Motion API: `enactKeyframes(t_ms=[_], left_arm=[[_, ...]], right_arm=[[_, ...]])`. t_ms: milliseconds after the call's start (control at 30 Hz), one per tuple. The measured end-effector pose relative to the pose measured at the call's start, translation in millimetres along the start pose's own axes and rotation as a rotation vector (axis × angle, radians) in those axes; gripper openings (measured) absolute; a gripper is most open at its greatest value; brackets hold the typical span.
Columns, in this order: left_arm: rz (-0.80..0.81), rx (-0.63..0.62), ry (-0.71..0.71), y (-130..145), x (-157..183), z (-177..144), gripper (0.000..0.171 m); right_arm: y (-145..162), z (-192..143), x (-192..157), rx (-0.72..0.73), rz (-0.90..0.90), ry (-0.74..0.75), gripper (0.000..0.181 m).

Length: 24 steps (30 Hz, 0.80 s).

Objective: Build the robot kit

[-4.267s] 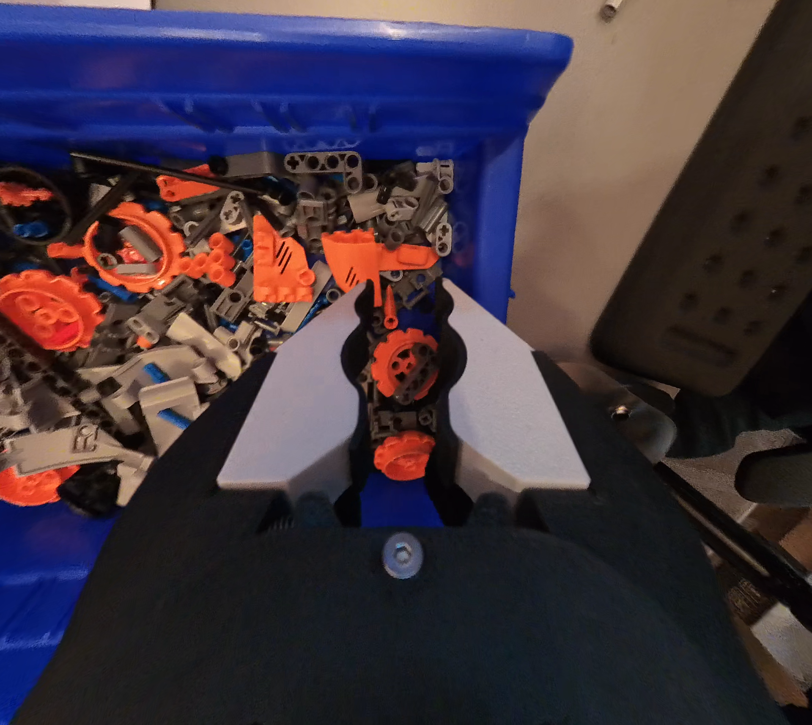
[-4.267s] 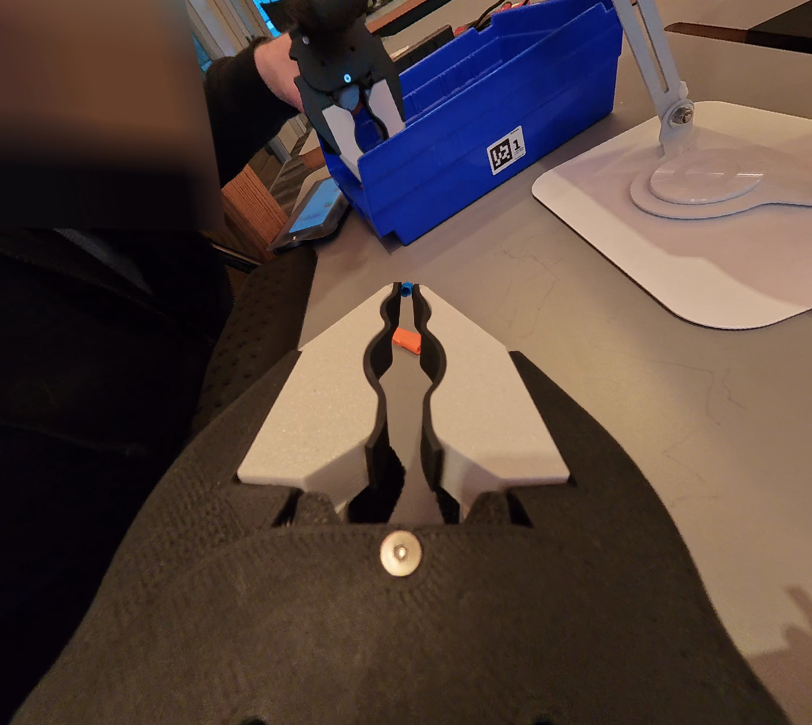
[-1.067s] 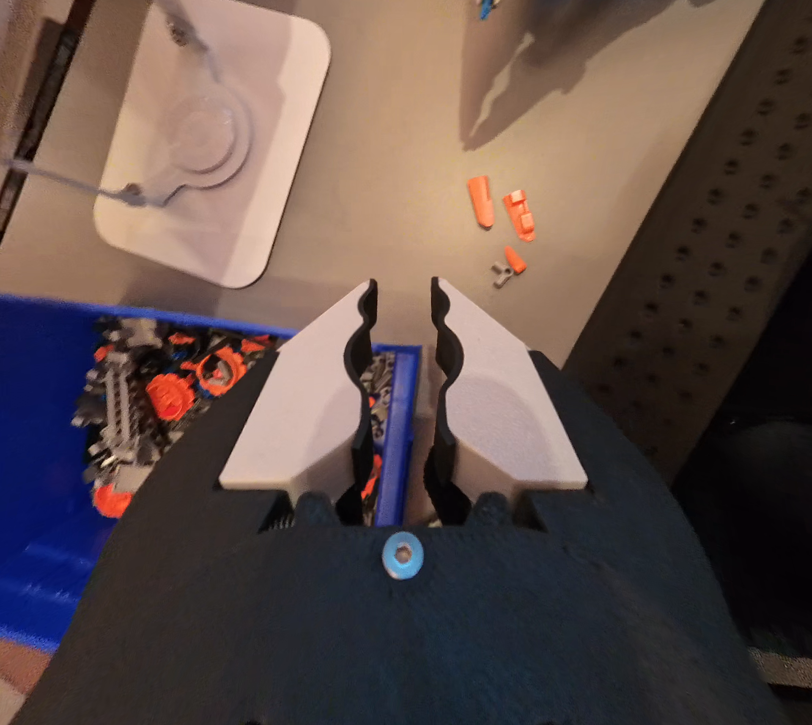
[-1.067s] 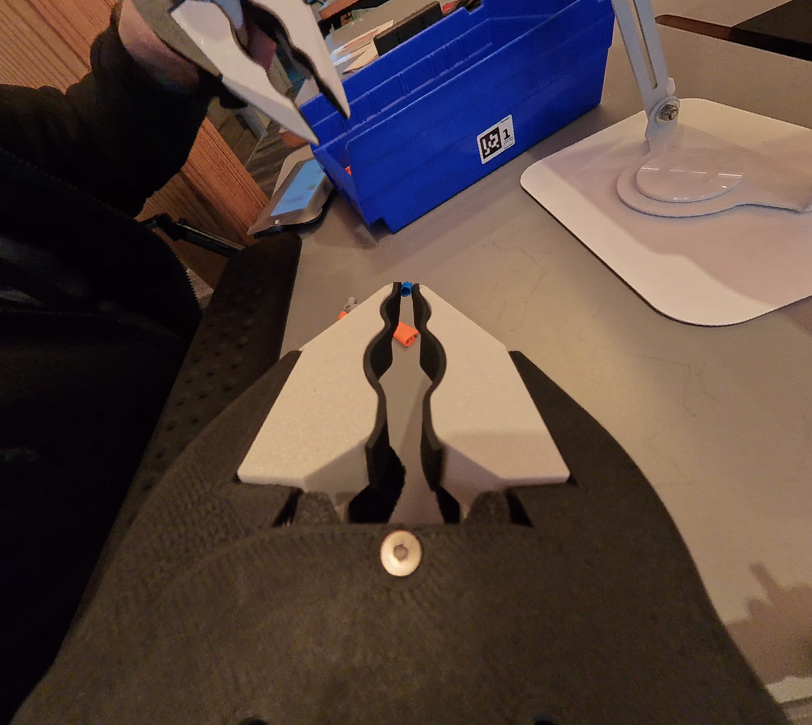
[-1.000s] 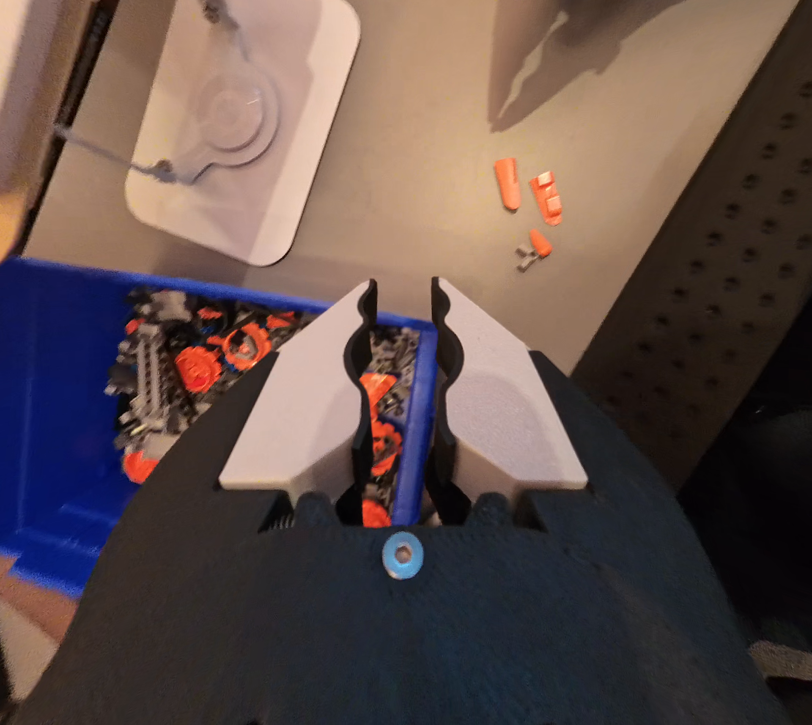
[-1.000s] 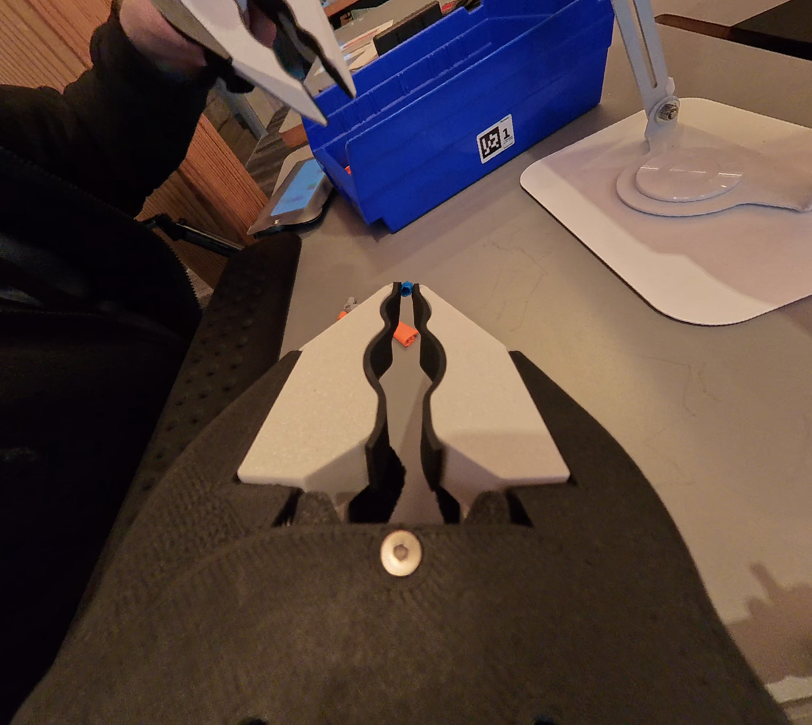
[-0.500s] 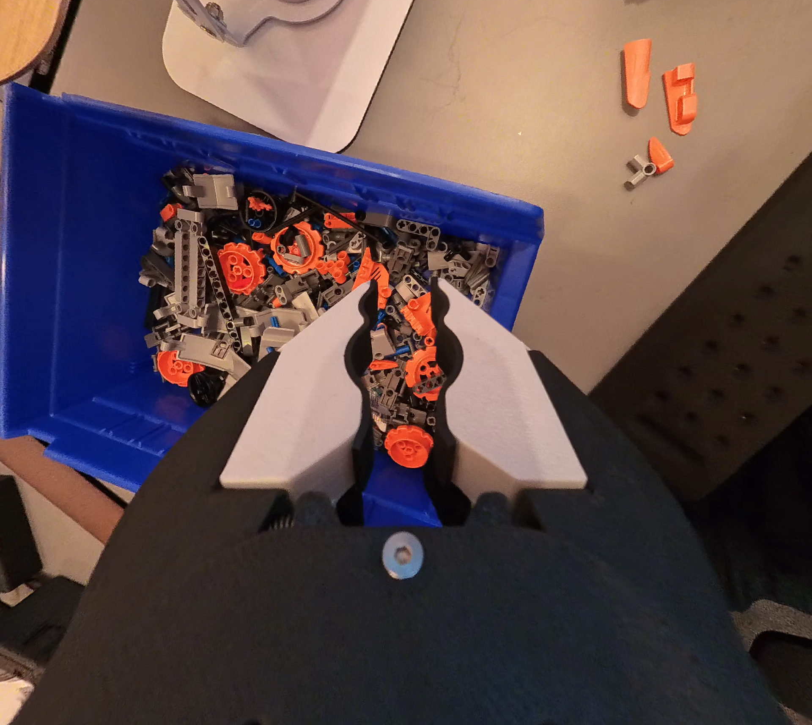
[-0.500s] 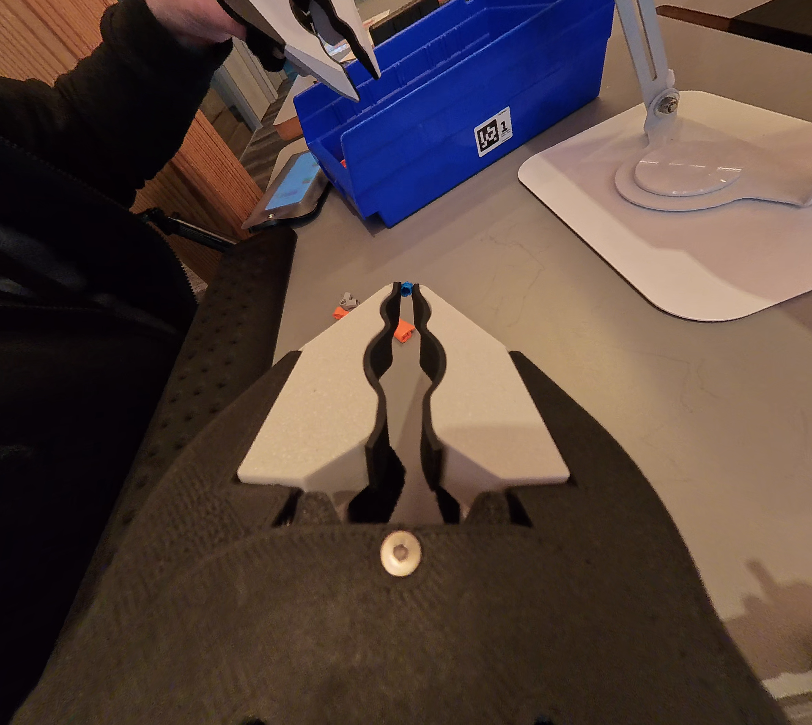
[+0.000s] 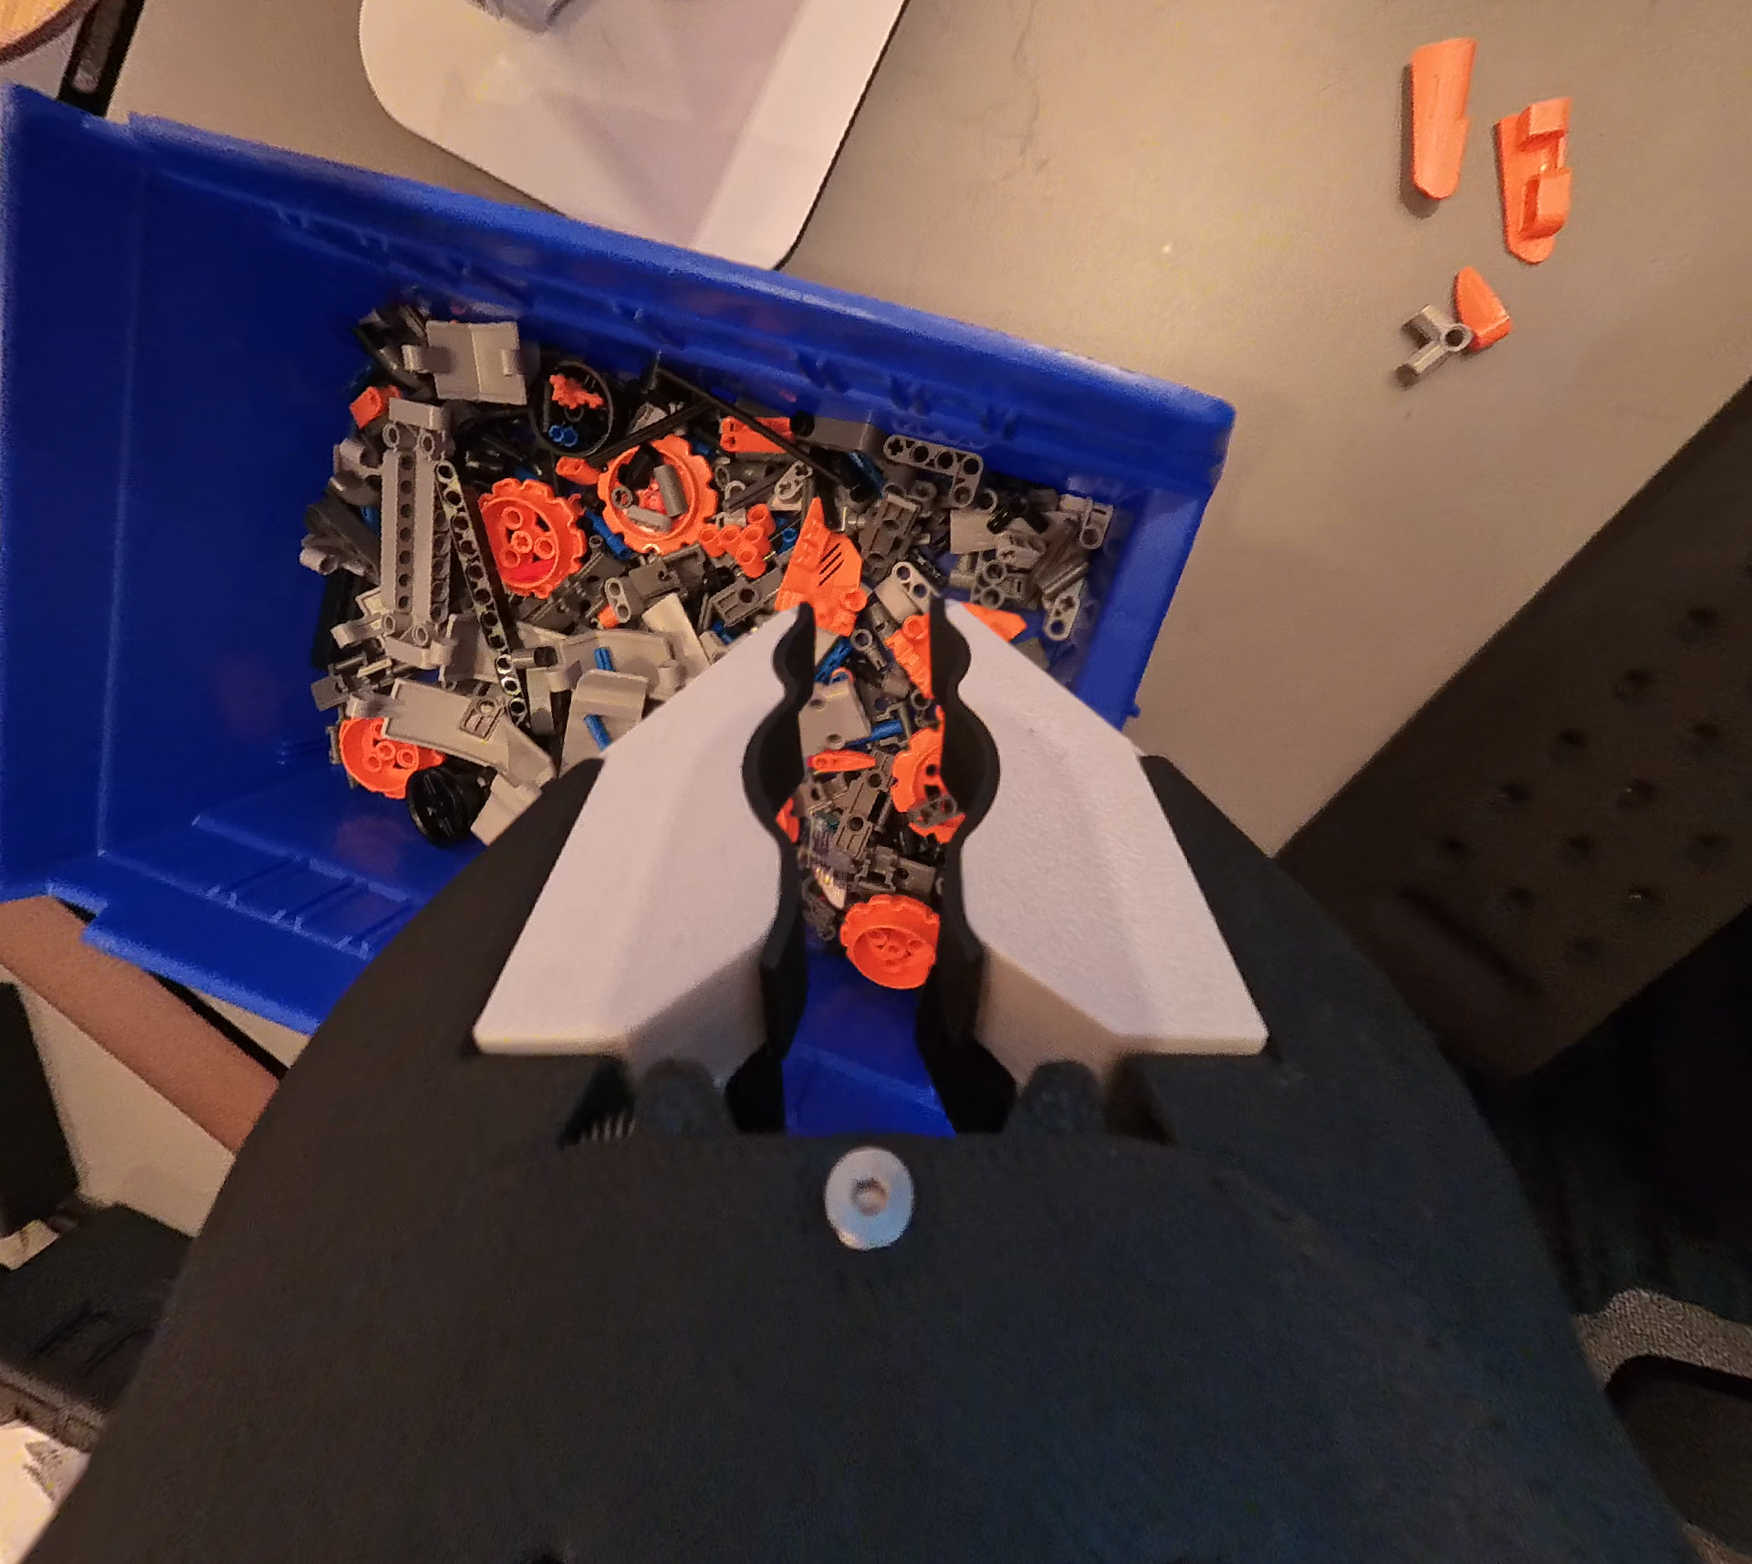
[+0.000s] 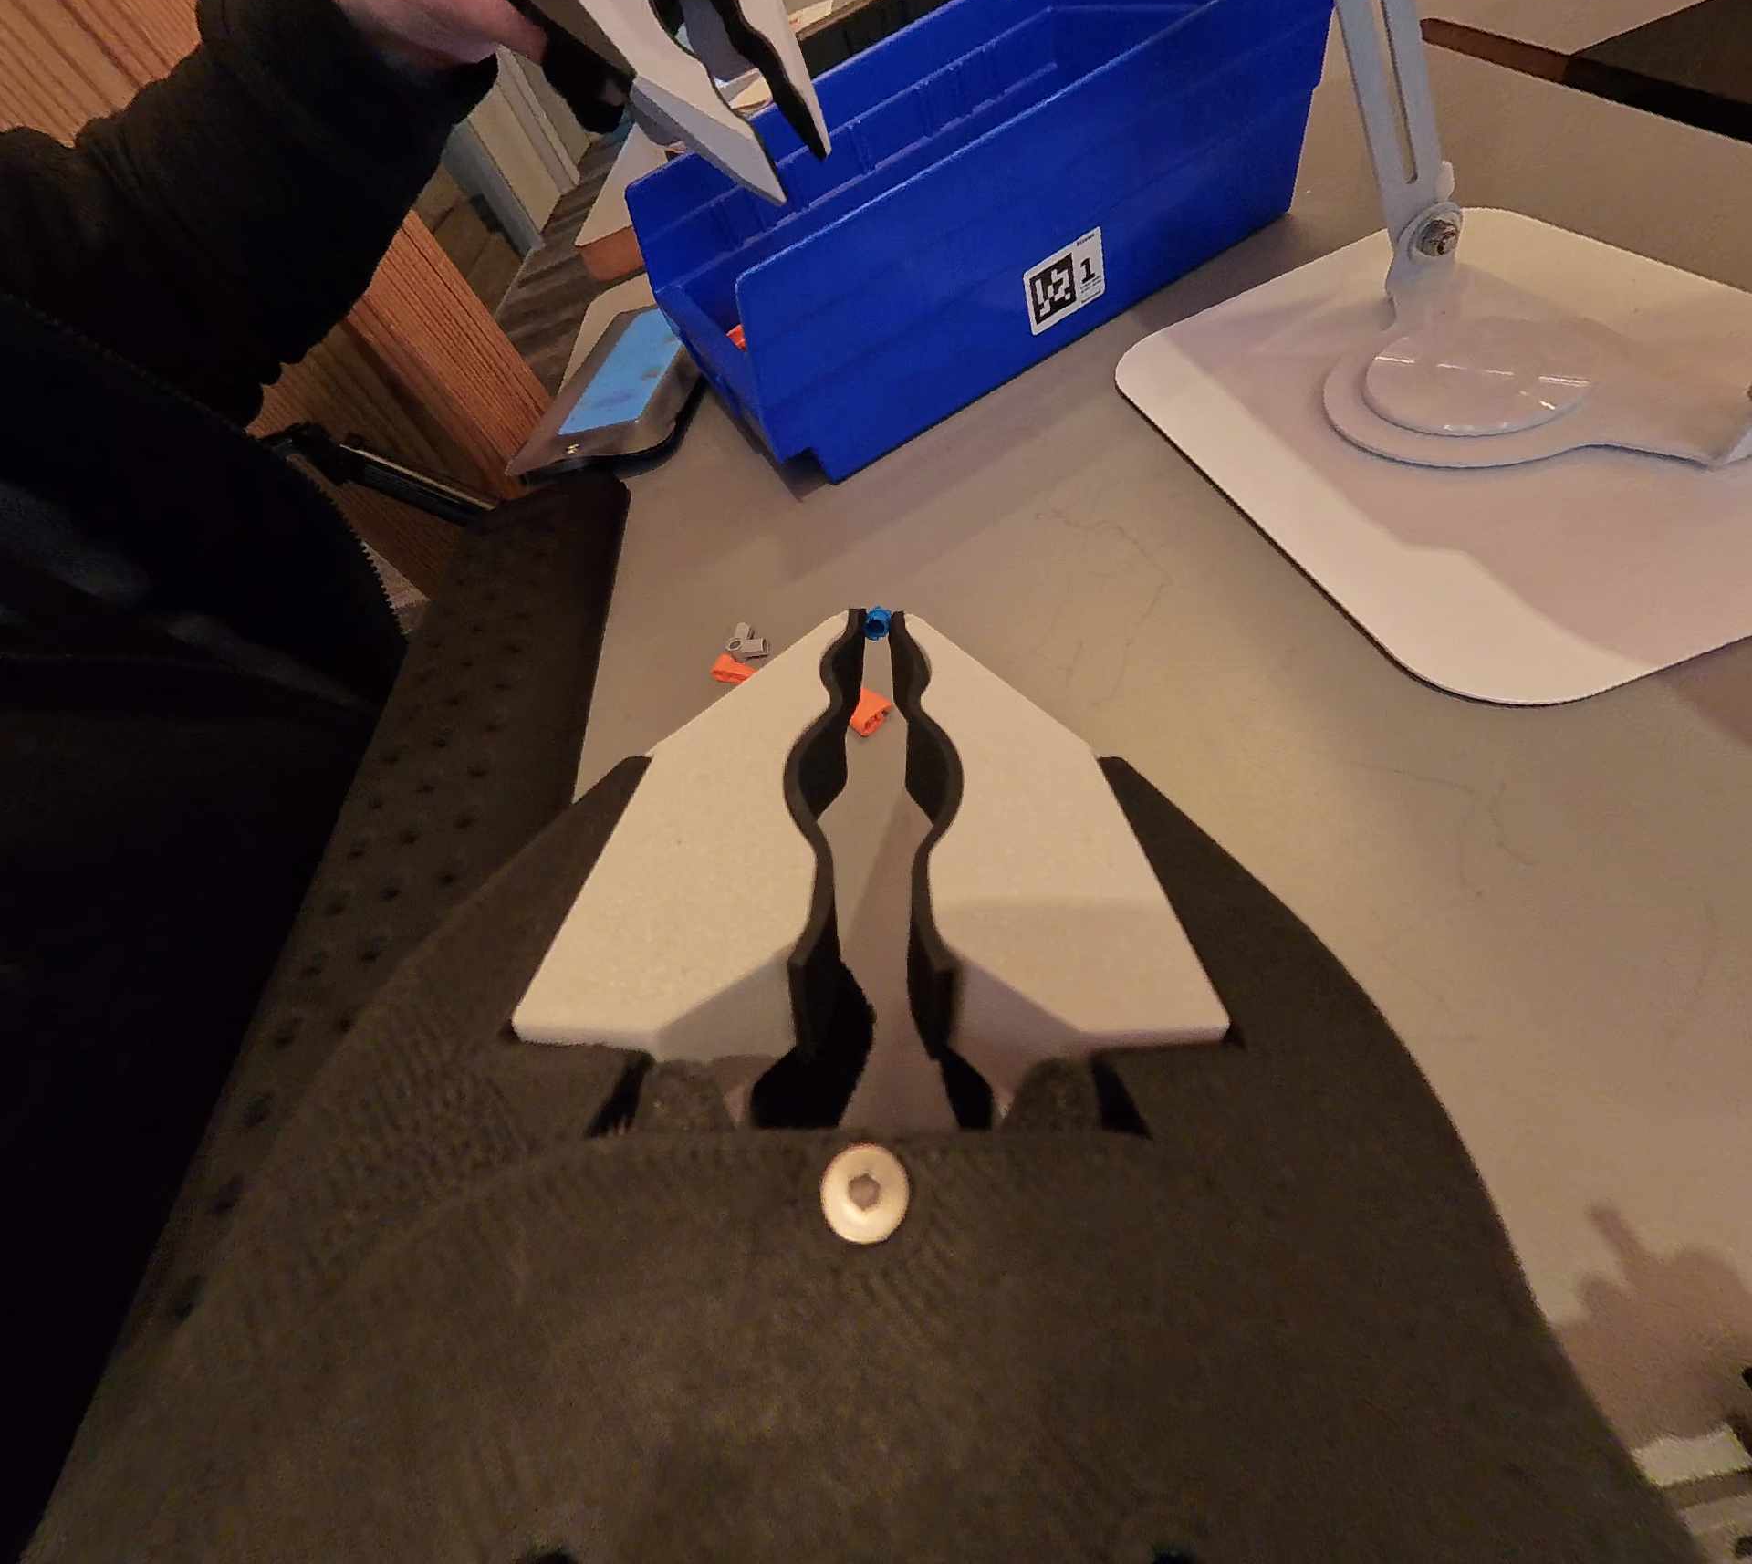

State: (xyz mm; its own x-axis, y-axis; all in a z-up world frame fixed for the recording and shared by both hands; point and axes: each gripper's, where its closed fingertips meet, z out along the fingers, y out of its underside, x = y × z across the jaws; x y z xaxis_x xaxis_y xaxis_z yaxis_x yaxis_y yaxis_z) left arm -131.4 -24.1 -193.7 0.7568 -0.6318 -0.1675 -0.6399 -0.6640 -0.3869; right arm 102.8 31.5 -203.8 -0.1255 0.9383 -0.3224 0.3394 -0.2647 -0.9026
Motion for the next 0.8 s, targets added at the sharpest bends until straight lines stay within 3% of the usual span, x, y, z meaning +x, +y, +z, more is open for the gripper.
enactKeyframes(t_ms=[500,800], left_arm=[[-0.091,-0.116,0.023,58.0,-39.9,8.7,0.022],[-0.034,-0.146,0.108,63.7,-28.5,36.4,0.019]], right_arm=[[6.5,3.6,1.8,-0.031,-0.006,0.008,0.003],[10.0,6.0,2.8,-0.044,-0.002,0.009,0.003]])
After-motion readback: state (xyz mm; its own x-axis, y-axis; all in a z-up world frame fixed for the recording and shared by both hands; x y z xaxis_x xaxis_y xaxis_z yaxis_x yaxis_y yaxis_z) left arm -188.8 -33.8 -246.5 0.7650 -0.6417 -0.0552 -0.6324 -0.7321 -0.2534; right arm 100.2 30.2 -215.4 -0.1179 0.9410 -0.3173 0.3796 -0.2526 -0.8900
